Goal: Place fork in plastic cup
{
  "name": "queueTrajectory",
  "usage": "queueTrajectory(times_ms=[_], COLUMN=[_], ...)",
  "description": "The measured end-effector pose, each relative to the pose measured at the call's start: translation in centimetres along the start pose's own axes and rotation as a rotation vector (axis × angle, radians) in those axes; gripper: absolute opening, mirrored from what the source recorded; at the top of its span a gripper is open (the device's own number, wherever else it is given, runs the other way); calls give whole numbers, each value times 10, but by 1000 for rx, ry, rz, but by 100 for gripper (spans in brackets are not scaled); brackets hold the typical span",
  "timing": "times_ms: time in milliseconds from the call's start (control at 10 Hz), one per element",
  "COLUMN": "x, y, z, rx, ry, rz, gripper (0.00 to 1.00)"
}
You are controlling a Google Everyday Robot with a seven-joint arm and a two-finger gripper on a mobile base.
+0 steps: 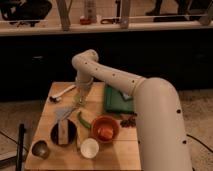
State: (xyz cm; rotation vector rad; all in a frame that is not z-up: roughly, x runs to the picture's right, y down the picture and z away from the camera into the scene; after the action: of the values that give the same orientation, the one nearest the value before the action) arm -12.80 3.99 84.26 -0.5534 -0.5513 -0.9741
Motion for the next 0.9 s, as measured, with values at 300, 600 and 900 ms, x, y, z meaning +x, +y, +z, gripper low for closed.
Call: queueTrajectory(times_ms=[300,600,900], x=[-1,-3,-1], y=[-11,-21,-24], z=[0,3,7], rx=[-8,-22,-31], ry=[-16,-31,-35], rz=[-25,-44,-45], gripper=[0,0,0])
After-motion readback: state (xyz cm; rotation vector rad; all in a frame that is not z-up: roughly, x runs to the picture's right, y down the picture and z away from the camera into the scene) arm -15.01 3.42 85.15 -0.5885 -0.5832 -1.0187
